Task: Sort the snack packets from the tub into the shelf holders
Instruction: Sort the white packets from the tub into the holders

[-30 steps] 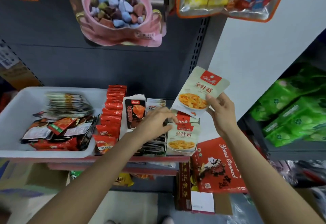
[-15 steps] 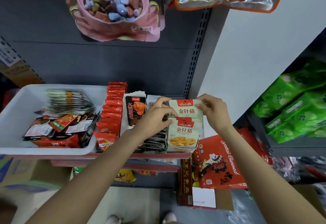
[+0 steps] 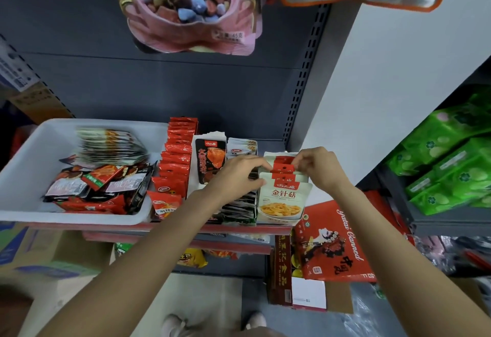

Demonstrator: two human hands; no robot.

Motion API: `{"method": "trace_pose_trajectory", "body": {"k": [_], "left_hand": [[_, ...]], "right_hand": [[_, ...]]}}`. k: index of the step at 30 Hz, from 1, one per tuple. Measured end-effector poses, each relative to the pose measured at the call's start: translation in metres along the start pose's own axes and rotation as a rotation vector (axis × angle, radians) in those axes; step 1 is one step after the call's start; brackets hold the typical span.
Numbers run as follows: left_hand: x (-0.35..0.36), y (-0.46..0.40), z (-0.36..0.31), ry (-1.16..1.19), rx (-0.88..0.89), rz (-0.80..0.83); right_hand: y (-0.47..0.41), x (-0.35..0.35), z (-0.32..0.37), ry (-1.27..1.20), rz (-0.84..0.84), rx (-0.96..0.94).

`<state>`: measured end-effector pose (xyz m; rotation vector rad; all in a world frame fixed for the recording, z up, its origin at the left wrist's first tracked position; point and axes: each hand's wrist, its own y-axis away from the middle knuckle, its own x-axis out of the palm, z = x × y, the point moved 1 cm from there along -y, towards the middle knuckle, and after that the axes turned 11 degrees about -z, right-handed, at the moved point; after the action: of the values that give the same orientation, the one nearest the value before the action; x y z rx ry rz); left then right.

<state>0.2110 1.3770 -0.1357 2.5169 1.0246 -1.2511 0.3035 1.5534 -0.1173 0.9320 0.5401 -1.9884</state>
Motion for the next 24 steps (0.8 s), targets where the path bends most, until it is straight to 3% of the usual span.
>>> {"method": "trace_pose_trajectory", "body": {"k": [4,7,12,14,18,24], "left_hand": [[-0.014,0.007,0.01,0.009,-0.01,-0.084],[-0.038,0.017,0.031,0.017,-0.054,-0.193],[-0.099,0.044,0.085,-0.033,-0.234,-0.509],[-0.124,0.055,0.114,-0.067,-0.347,-0.561],[-0.166,0.064,0.187,-0.159,-0.513,-0.488],[-0.207,0.063,0.279,-0.373,-0.523,-0.285]], "right_hand": [[0.002,0.004,0.024,0.06,-0.043,-0.085],[0.005,0.019,0.062,-0.026,-0.113,-0.202],[-0.001,0.081,0.129,-0.137,0.023,-0.283],[-0.006,0.113,0.157,-0.106,0.059,-0.328],[-0.021,0.176,0.219,-0.079,0.172,-0.338],[-0.049,0.264,0.294,0.043,0.301,-0.337]]}}
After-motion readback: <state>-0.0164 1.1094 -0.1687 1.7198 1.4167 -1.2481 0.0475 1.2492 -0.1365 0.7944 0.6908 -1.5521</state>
